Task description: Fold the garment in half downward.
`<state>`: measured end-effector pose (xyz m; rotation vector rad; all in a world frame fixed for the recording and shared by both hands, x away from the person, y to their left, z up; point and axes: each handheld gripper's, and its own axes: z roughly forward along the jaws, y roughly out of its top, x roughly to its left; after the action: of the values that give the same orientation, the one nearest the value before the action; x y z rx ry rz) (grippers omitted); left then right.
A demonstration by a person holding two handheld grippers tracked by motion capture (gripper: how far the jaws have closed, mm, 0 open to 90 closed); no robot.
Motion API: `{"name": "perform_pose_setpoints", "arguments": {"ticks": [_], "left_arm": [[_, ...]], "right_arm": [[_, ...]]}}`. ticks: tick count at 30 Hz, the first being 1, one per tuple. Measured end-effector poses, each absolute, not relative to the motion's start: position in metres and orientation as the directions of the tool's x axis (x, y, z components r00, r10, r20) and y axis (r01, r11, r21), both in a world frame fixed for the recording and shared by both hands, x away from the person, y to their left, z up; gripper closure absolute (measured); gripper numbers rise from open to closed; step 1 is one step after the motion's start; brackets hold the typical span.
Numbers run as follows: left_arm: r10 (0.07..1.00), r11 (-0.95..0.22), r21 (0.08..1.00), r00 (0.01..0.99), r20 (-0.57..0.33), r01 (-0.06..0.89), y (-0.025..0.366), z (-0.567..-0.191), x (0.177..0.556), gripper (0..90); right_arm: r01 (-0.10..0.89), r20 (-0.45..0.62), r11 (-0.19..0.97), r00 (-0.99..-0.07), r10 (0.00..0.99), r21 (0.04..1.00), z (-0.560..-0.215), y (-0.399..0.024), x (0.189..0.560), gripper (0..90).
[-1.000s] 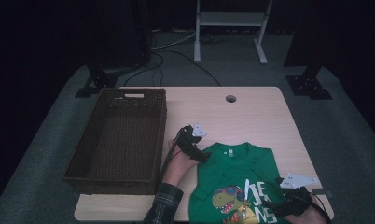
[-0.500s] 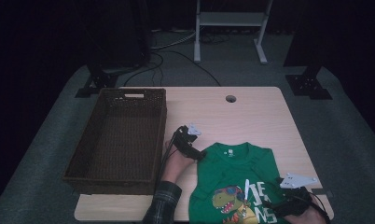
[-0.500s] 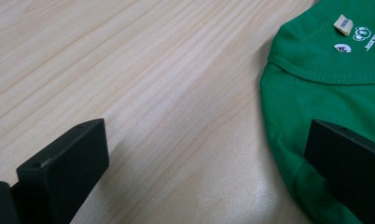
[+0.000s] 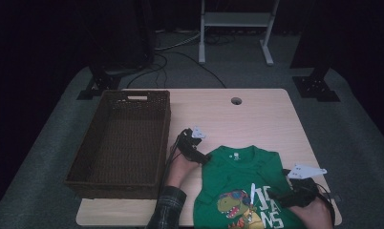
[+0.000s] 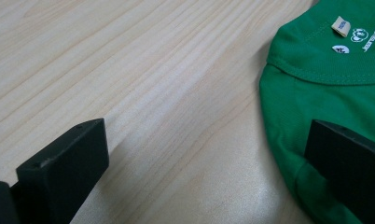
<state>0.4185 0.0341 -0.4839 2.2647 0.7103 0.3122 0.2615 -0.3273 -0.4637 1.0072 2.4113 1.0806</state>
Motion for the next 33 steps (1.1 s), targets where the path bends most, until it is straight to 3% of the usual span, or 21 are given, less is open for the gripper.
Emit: {"name": "perform_pose_setpoints", "arguments": {"ticks": [11, 13, 23, 30, 33], "left_arm": [[0.575, -0.578, 0.712, 0.818, 0.010, 0.398, 0.034, -0.484, 0.419, 0.0], [0.575, -0.578, 0.712, 0.818, 0.010, 0.398, 0.034, -0.484, 0.419, 0.0], [0.574, -0.579, 0.712, 0.819, 0.010, 0.397, 0.034, -0.484, 0.419, 0.0], [0.573, -0.579, 0.712, 0.819, 0.011, 0.396, 0.034, -0.484, 0.419, 0.0], [0.572, -0.580, 0.712, 0.820, 0.011, 0.395, 0.034, -0.484, 0.419, 0.0]], "right_arm": [[0.494, -0.001, 0.445, -0.669, 0.743, 0.747, -0.456, -0.329, 0.307, 0.2], [0.497, 0.007, 0.440, -0.669, 0.743, 0.748, -0.456, -0.328, 0.314, 5.0], [0.525, 0.001, 0.419, -0.625, 0.781, 0.741, -0.460, -0.334, 0.348, 8.5], [0.510, -0.012, 0.410, -0.616, 0.788, 0.756, -0.463, -0.341, 0.356, 21.4], [0.520, -0.005, 0.411, -0.616, 0.788, 0.749, -0.465, -0.340, 0.363, 23.1]]}}
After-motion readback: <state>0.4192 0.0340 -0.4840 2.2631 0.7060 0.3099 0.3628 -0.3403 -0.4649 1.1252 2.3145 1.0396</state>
